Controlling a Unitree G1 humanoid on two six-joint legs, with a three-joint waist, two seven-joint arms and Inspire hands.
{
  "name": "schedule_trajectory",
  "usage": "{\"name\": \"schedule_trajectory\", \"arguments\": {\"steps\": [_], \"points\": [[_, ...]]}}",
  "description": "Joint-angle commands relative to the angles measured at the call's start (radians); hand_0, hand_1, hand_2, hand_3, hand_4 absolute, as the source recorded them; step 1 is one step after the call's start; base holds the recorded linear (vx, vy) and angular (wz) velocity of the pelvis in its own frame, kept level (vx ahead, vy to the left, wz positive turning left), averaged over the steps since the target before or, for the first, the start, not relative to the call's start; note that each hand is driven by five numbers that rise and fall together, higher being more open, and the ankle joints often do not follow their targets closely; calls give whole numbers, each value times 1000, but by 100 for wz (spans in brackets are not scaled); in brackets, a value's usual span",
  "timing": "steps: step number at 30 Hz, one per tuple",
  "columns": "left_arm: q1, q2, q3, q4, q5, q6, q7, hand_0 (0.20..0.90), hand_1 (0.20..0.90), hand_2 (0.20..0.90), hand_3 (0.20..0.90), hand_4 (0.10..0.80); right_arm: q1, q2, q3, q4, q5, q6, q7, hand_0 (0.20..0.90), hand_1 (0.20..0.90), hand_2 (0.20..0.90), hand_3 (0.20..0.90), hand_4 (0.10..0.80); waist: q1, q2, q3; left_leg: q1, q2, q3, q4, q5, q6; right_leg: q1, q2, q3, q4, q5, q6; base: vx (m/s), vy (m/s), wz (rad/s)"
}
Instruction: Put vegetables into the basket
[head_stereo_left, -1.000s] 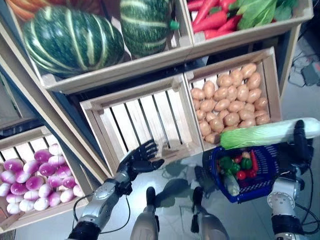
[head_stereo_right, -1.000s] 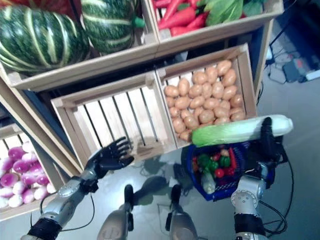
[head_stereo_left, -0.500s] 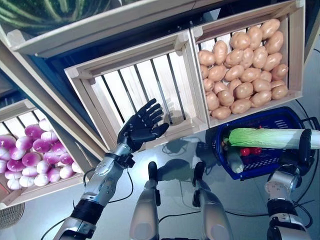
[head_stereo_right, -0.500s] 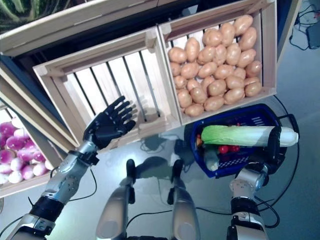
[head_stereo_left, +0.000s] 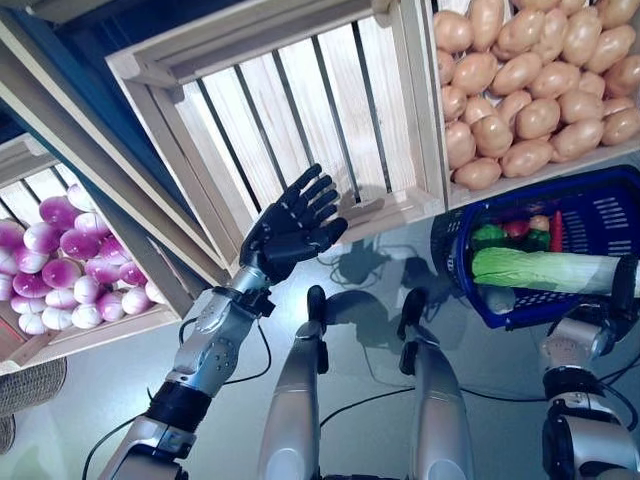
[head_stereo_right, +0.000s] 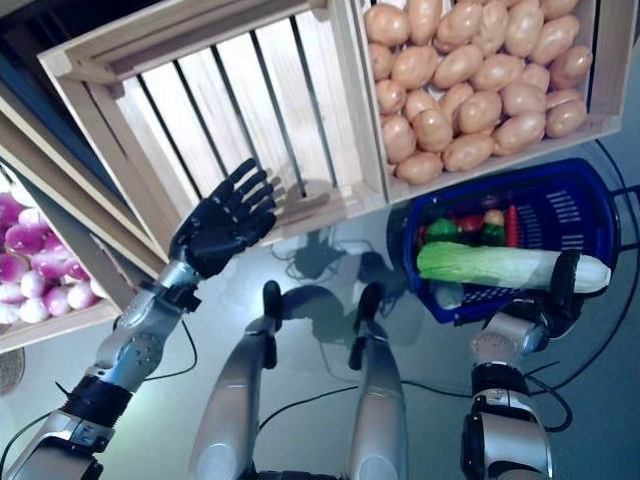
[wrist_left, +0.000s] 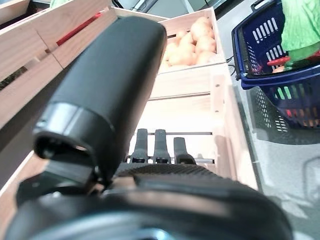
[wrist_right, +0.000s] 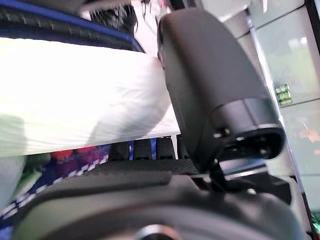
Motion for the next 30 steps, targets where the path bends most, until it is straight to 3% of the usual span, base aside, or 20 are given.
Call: {"name": "schedule_trajectory", "arguments": {"steps": [1, 15, 28, 29, 30], "points": [[-66, 14, 22, -163, -14, -84, -39, 900, 900, 900, 900, 800, -11, -195, -47, -26, -93, -168, -93, 300, 300, 300, 300, 400, -7, 40, 0, -43, -79, -14, 51, -77, 11, 13, 11, -38, 105, -63, -4, -56, -64, -4], [-85, 26, 7, -222, -8, -91, -24, 900, 900, 900, 900, 800, -90, -248, -25, -45, -143, -152, -193, 300, 300, 300, 300, 400, -11, 88, 0, -220, -68, -18, 130, -78, 7, -196, 3, -4, 178, -56, -17, 10, -66, -1], [-93, 33, 3, -204, -2, -116, -25, 900, 900, 900, 900, 800, -155, -256, 29, -43, -153, -70, -181, 300, 300, 300, 300, 400, 3, 92, 0, -305, -63, -27, 178, -86, 16, -285, -5, -4, 223, -47, -18, 12, 3, 1], [-93, 35, 5, -201, -4, -117, -28, 900, 900, 900, 900, 800, -161, -258, 30, -37, -153, -60, -184, 493, 493, 493, 493, 529, 4, 93, 0, -309, -64, -26, 182, -87, 16, -289, -4, -3, 228, -47, -19, 0, 0, 0], [-92, 35, 5, -201, 0, -117, -27, 900, 900, 900, 900, 800, -163, -259, 32, -36, -151, -60, -196, 827, 827, 827, 827, 751, 5, 93, 0, -313, -64, -26, 187, -87, 15, -294, -4, -4, 234, -48, -19, 0, 0, 0]]}}
